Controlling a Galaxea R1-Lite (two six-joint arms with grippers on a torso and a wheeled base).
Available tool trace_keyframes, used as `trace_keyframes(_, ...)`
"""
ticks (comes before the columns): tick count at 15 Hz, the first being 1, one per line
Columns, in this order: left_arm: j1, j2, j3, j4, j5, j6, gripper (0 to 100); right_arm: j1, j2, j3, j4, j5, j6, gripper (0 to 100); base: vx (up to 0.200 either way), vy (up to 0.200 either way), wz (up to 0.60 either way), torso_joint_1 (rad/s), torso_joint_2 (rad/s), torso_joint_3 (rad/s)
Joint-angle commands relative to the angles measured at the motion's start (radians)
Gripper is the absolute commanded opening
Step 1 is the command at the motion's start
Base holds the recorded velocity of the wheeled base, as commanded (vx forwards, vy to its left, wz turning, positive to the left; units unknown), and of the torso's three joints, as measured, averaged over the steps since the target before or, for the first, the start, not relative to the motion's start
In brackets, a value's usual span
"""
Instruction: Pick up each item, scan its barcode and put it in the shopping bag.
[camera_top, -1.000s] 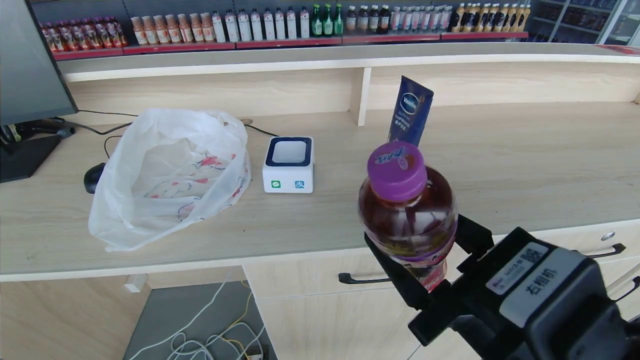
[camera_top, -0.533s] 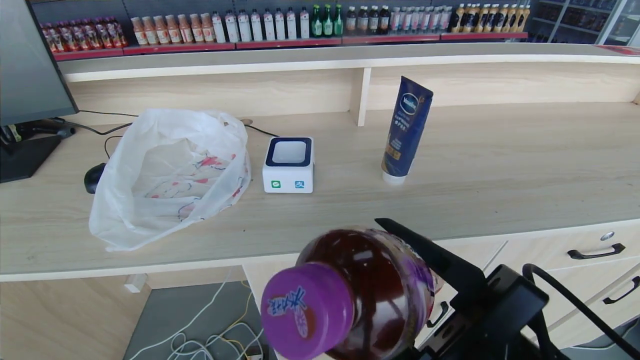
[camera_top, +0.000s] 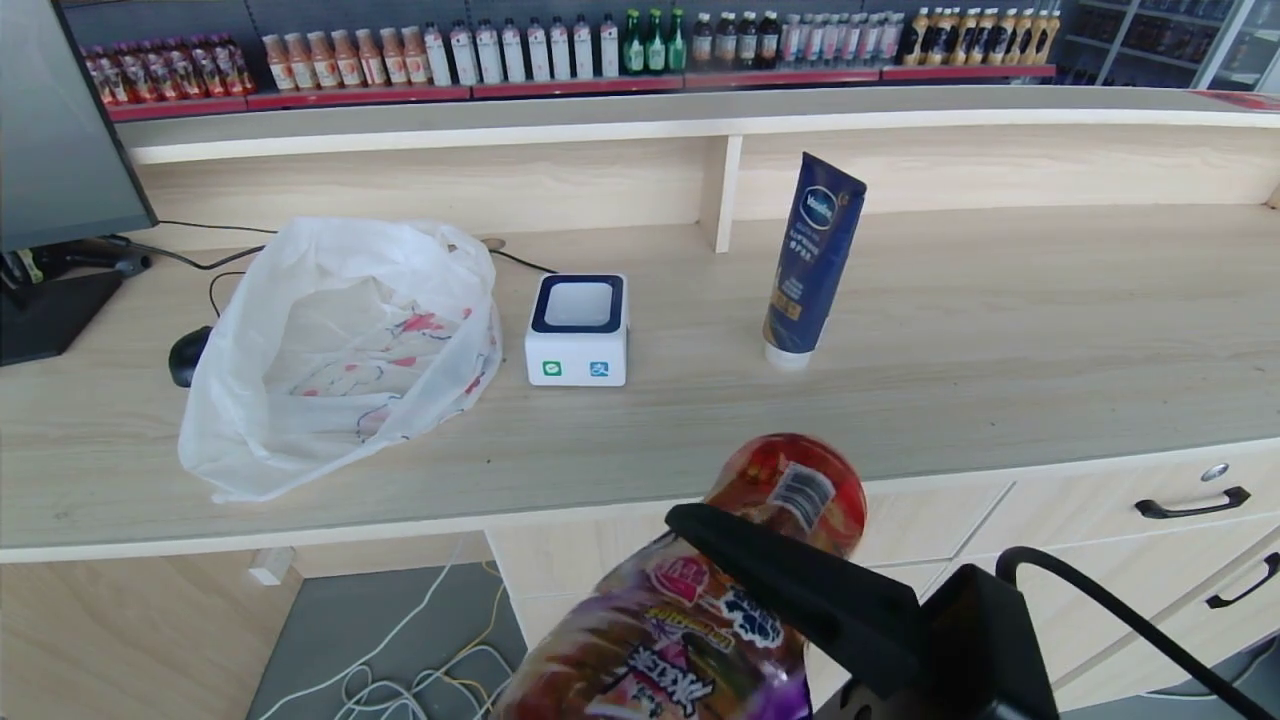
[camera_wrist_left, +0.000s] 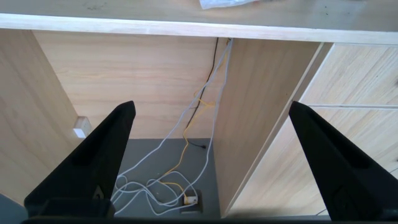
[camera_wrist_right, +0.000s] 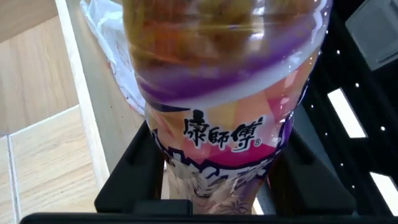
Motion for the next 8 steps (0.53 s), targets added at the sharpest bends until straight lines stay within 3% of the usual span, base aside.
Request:
trace_keyframes(1, 0.0, 0.0, 0.0, 0.0, 0.0, 0.0, 100, -0.003, 0.015, -0.011, -0.002, 0.013, -0.054, 0, 0.0, 0.0, 0.0, 0.0, 0.0, 0.0)
trace_keyframes(8, 0.0, 0.0, 0.0, 0.0, 0.0, 0.0, 100, -0.007, -0.001, -0.023, -0.002, 0.053, -0.263, 0, 0.0, 0.0, 0.0, 0.0, 0.0, 0.0)
